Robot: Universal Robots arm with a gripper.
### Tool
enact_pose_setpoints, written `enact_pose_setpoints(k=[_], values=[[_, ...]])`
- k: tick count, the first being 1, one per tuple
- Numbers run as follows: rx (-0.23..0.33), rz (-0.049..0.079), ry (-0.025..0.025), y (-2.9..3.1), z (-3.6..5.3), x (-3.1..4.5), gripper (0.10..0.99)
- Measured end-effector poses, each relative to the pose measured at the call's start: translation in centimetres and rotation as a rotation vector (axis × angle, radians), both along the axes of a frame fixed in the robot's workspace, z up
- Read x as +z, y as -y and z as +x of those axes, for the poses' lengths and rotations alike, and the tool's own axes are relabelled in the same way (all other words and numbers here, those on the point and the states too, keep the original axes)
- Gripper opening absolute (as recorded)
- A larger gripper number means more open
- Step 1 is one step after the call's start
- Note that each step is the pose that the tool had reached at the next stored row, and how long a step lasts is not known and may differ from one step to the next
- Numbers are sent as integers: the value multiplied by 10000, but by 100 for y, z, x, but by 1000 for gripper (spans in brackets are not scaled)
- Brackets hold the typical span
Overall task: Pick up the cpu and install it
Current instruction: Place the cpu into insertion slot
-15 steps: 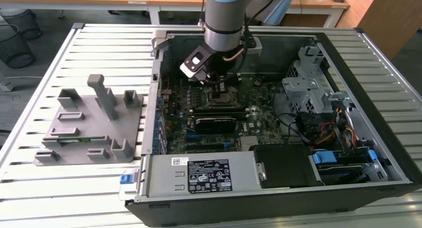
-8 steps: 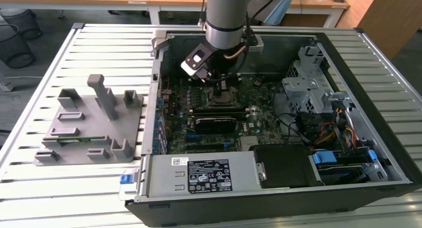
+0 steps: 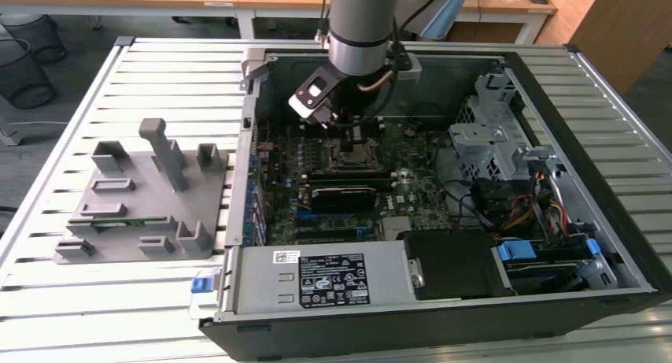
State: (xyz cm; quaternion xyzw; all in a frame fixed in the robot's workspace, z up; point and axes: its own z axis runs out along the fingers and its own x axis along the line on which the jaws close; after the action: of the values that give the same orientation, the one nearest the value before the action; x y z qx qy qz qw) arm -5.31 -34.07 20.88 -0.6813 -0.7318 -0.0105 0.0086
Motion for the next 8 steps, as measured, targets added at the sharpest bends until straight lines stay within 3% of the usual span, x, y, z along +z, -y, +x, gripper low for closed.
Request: enact_pose_setpoints(k=[8], values=[[-1, 1, 0, 0, 32, 0, 106]])
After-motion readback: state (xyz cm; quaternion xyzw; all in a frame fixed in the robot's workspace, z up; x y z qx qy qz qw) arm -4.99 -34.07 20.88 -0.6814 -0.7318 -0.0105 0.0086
